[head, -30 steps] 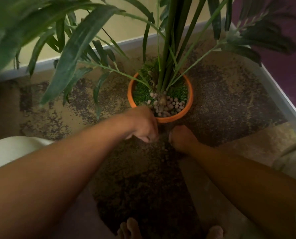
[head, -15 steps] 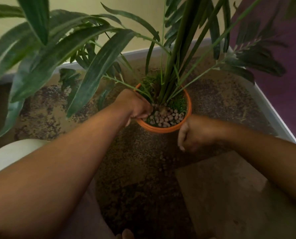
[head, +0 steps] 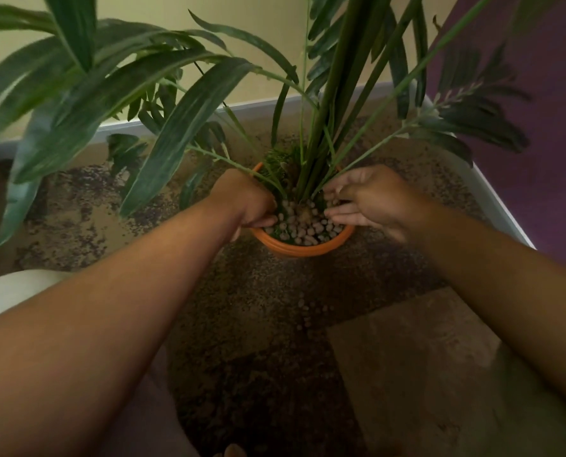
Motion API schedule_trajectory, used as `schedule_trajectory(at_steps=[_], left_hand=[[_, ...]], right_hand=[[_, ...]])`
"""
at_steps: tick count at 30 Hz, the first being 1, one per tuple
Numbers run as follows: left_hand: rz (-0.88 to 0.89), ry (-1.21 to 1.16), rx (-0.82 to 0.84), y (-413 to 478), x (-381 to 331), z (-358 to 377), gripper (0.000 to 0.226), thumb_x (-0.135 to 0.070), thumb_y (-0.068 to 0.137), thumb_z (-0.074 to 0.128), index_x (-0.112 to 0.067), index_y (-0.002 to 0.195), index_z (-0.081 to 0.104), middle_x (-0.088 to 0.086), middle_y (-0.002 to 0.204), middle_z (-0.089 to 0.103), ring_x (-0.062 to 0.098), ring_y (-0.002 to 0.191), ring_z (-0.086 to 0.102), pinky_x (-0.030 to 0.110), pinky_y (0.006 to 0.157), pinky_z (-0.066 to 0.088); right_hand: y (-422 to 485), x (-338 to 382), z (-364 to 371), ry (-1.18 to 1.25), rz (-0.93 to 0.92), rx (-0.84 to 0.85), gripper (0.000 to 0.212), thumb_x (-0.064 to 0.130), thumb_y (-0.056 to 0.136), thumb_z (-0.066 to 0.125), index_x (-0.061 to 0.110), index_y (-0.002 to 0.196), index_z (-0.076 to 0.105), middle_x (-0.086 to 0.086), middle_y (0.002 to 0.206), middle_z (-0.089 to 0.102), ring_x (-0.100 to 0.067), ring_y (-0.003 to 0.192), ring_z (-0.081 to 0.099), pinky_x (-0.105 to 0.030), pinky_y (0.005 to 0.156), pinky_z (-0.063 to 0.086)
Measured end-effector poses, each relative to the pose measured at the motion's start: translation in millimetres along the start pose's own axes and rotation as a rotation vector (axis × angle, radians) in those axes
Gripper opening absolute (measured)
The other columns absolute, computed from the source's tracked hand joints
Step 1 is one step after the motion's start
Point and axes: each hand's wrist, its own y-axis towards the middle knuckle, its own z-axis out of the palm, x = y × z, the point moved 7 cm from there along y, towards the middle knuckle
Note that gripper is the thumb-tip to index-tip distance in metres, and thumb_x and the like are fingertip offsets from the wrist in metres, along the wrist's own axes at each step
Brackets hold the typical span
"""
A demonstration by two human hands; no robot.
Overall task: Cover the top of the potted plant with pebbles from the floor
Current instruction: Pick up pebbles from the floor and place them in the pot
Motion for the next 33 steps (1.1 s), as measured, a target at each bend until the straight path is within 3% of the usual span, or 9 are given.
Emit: schedule_trajectory(at_steps=[4,6,8,11,14,17,21,24,33], left_hand=[[-0.186,0.096,0.197,-17,3,16,0.021,-0.001,0.096,0.049,0.002,0.114,0.060,0.009,0.074,0.061,0.009,0.055,0.061,0.025,0.072,0.055],[-0.207,0.194,0.277,-23,6,24,0.030,0.001,0.096,0.049,0.005,0.124,0.056,0.015,0.092,0.067,0.013,0.074,0.069,0.017,0.064,0.055],[-0.200,0.302,0.364,-28,10,34,0.032,0.004,0.094,0.050,0.006,0.126,0.057,0.018,0.122,0.064,0.016,0.105,0.065,0.018,0.081,0.054],[-0.149,0.432,0.454,-32,15,47,0.026,0.006,0.091,0.055,0.004,0.117,0.063,0.018,0.121,0.065,0.015,0.095,0.063,0.025,0.088,0.053],[-0.177,0.547,0.559,-39,32,65,0.027,0.003,0.093,0.054,0.004,0.119,0.062,0.018,0.126,0.064,0.016,0.095,0.066,0.022,0.079,0.053],[-0.185,0.667,0.631,-41,61,91,0.026,-0.004,0.093,0.056,0.001,0.117,0.064,0.017,0.121,0.067,0.023,0.100,0.068,0.024,0.069,0.054],[0.037,0.978,0.389,-24,81,108,0.037,-0.026,0.080,0.071,-0.008,0.112,0.069,0.010,0.109,0.071,0.027,0.104,0.068,0.038,0.084,0.056],[-0.021,0.929,0.263,-21,108,115,0.046,-0.023,0.077,0.074,-0.010,0.120,0.064,0.012,0.125,0.064,0.030,0.117,0.061,0.041,0.093,0.052],[-0.148,0.821,0.310,-29,163,149,0.081,-0.030,0.064,0.087,-0.010,0.132,0.047,0.013,0.130,0.057,0.031,0.120,0.056,0.041,0.097,0.050]], right_hand=[[-6,2,1,0.046,0.025,0.032,0.030,-0.005,0.101,0.042,0.006,0.116,0.066,-0.016,0.134,0.062,-0.017,0.087,0.073,-0.025,0.070,0.063],[-8,3,-1,0.065,0.021,0.032,0.030,-0.009,0.099,0.043,0.006,0.110,0.066,-0.016,0.126,0.064,-0.014,0.085,0.073,-0.022,0.068,0.062],[-8,3,-8,0.055,0.009,0.008,0.026,-0.011,0.096,0.048,0.004,0.108,0.066,-0.017,0.118,0.067,-0.014,0.086,0.074,-0.018,0.065,0.061],[-10,-2,-23,-0.032,0.038,-0.025,0.016,-0.011,0.092,0.058,0.001,0.094,0.068,-0.020,0.105,0.072,-0.013,0.078,0.076,-0.016,0.060,0.059],[-17,-18,-24,-0.237,0.121,0.034,0.015,-0.013,0.087,0.063,0.000,0.083,0.070,-0.017,0.086,0.073,-0.011,0.063,0.076,-0.017,0.053,0.057],[-20,-49,-5,-0.497,0.198,0.144,0.013,-0.007,0.085,0.068,0.004,0.084,0.073,-0.010,0.085,0.073,-0.015,0.073,0.074,-0.021,0.055,0.059],[-21,-89,34,-1.088,0.079,0.342,0.024,0.017,0.084,0.074,0.013,0.107,0.078,-0.003,0.110,0.076,-0.022,0.103,0.070,-0.029,0.088,0.056],[-22,-117,45,-1.103,0.090,0.347,0.030,0.016,0.081,0.076,0.013,0.111,0.076,-0.005,0.118,0.074,-0.022,0.110,0.068,-0.026,0.091,0.053],[-22,-185,57,-0.839,0.227,0.140,0.075,0.024,0.074,0.083,0.017,0.138,0.045,-0.019,0.144,0.037,-0.041,0.124,0.052,-0.042,0.104,0.047]])
